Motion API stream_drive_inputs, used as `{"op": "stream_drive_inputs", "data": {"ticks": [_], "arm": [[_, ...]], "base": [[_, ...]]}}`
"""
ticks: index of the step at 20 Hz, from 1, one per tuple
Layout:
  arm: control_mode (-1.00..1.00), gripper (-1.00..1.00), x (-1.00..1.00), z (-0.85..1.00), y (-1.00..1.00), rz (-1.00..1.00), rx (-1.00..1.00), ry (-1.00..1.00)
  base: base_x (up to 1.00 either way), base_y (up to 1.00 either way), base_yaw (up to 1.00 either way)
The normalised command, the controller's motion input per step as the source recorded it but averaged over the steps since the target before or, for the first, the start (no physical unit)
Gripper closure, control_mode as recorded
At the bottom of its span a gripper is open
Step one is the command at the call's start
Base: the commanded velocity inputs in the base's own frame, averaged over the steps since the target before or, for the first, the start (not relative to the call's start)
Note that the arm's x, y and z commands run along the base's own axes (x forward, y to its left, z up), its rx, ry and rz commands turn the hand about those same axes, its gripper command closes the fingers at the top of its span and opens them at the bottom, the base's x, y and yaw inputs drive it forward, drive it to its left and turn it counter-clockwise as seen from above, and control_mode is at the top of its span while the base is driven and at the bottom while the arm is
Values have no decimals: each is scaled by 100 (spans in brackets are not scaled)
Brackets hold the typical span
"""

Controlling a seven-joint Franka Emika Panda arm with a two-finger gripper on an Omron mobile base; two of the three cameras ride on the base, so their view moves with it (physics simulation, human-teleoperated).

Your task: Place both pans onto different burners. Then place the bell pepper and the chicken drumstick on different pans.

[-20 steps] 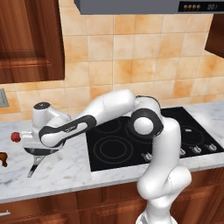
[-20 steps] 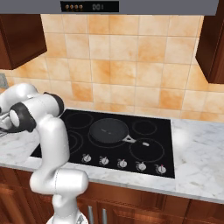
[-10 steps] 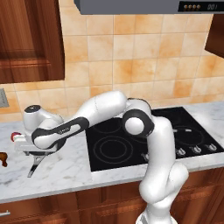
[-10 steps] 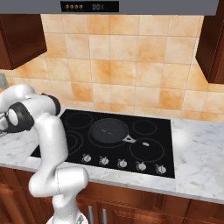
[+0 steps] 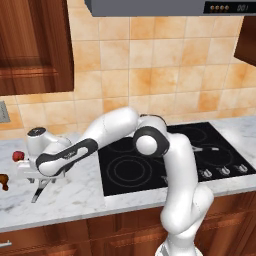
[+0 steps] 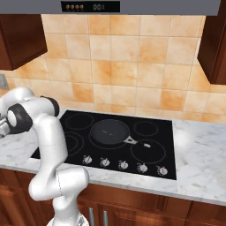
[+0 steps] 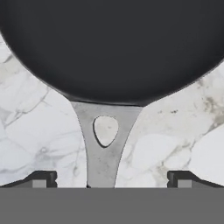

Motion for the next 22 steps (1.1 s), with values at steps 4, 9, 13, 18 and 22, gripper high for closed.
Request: {"op": "stream_drive_inputs", "data": {"ticks": [4,9,13,18,22], "arm": [[-100,-100,8,-26,14,0,0,0],[-100,-100,2,-18,18,0,0,2],[-100,-100,0,-13,4,0,0,1],[-100,-100,0,-14,0,0,0,1],[-100,100,0,-18,0,0,0,1]], "base": [[0,0,0],[0,0,0],[0,0,0],[0,0,0],[0,0,0]]}}
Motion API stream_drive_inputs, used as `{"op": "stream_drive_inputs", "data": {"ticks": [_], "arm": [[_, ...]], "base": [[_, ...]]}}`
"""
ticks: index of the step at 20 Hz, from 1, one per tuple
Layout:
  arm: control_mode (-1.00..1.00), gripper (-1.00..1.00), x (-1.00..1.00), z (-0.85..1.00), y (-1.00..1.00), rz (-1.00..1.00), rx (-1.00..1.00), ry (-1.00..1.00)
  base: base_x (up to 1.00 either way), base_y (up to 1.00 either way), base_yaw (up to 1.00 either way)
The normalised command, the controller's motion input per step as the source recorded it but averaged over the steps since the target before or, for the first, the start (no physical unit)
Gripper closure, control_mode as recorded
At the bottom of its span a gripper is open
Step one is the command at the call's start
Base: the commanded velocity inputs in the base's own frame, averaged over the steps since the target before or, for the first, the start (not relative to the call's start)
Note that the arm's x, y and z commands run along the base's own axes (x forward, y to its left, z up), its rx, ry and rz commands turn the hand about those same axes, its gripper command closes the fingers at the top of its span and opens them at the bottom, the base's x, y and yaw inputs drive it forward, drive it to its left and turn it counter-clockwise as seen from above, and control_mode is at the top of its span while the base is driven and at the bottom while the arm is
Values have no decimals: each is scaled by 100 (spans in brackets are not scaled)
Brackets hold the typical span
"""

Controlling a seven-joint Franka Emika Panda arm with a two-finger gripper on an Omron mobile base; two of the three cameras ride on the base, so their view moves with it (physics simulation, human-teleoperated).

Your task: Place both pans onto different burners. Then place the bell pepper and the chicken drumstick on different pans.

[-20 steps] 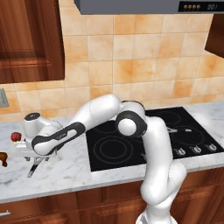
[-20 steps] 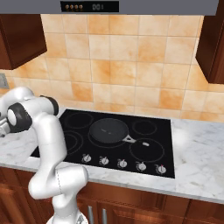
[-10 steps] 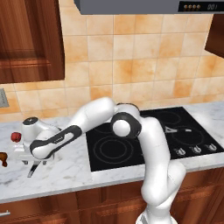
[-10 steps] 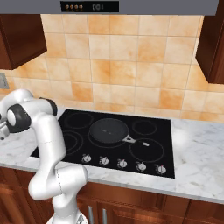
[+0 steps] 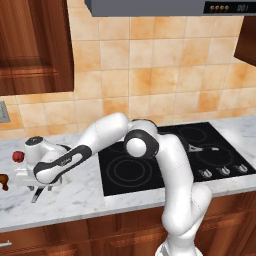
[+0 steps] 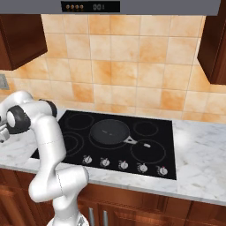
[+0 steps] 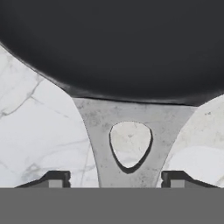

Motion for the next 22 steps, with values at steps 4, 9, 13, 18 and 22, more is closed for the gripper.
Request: {"op": "stream_drive_inputs", "data": {"ticks": [4,9,13,18,22], "arm": [[-100,100,3,-5,0,0,0,0],[-100,100,1,0,0,0,0,0],[-100,100,-3,2,-3,-6,0,-3],[-100,100,-25,12,-30,-18,0,-9],[-100,100,-13,3,-51,-16,2,-2]], "base": [[0,0,0],[0,0,0],[0,0,0],[0,0,0],[0,0,0]]}}
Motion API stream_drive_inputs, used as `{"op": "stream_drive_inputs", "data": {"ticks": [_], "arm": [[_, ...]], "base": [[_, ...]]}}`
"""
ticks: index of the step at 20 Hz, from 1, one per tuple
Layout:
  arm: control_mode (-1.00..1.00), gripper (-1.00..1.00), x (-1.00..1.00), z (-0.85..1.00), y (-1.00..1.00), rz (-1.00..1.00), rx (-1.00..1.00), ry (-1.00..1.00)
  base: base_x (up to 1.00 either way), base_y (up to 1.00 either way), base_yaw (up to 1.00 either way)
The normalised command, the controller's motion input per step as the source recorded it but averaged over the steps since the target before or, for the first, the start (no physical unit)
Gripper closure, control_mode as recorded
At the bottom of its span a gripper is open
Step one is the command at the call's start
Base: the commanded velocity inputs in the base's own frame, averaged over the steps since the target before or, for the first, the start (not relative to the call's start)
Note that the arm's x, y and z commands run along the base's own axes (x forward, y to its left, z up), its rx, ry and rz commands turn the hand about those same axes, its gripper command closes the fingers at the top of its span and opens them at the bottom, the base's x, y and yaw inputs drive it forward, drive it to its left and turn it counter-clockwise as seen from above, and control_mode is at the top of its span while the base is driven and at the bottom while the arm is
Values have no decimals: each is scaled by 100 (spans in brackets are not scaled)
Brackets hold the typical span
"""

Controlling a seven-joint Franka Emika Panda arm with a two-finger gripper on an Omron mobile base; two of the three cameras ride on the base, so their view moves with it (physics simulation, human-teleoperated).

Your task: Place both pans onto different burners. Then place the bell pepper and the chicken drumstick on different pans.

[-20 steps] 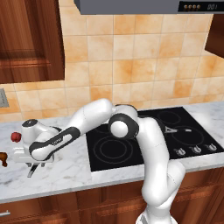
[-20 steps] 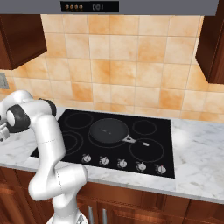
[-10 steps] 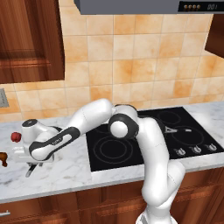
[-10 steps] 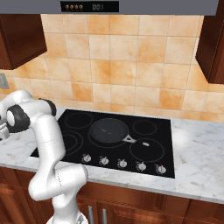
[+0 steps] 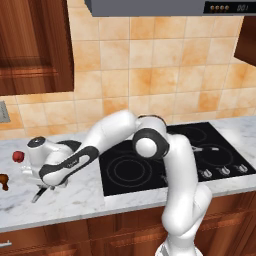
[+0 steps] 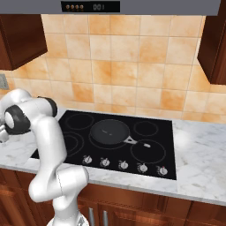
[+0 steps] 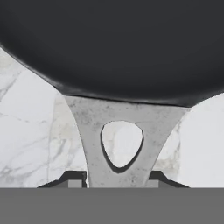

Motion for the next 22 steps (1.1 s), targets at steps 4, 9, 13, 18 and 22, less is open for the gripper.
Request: {"op": "stream_drive_inputs", "data": {"ticks": [4,9,13,18,22], "arm": [[-100,100,0,16,-60,-16,8,2],[-100,100,0,20,-57,-14,15,9],[-100,100,0,0,-45,-13,9,5],[-100,100,1,0,-48,-9,2,0],[-100,100,5,0,-32,-7,0,1]], "base": [[0,0,0],[0,0,0],[0,0,0],[0,0,0],[0,0,0]]}}
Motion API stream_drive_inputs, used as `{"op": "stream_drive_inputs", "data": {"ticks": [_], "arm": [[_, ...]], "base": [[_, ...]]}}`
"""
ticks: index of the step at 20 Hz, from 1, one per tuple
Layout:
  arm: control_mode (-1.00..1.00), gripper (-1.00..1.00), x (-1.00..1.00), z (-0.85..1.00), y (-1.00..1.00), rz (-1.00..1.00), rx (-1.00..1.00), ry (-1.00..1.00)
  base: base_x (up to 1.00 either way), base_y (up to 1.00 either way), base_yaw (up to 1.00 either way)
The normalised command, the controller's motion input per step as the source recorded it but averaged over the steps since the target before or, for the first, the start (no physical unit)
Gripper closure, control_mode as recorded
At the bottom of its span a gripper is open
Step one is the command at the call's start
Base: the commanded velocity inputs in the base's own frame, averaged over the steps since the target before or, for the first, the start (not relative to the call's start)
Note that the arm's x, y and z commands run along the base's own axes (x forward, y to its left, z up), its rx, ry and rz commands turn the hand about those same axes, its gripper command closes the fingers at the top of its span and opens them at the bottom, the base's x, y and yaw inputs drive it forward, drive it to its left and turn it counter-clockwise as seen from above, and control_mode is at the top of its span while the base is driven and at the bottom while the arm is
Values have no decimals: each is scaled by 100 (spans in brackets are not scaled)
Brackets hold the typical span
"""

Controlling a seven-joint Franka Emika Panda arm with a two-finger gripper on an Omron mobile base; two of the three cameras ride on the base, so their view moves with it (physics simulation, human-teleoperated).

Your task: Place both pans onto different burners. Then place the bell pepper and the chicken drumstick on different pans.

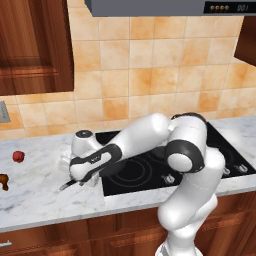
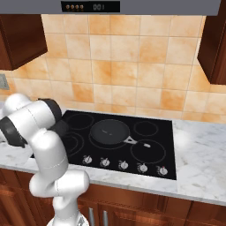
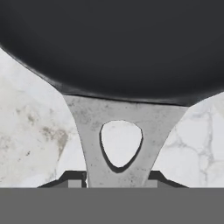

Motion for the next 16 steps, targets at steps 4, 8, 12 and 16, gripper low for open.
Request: {"op": "stream_drive_inputs", "data": {"ticks": [4,8,12,16], "arm": [[-100,100,4,0,-30,-8,0,0],[-100,100,4,-2,-34,-9,0,0],[-100,100,0,0,-39,-8,0,0],[-100,100,0,-5,-37,-8,0,0]], "base": [[0,0,0],[0,0,0],[0,0,0],[0,0,0]]}}
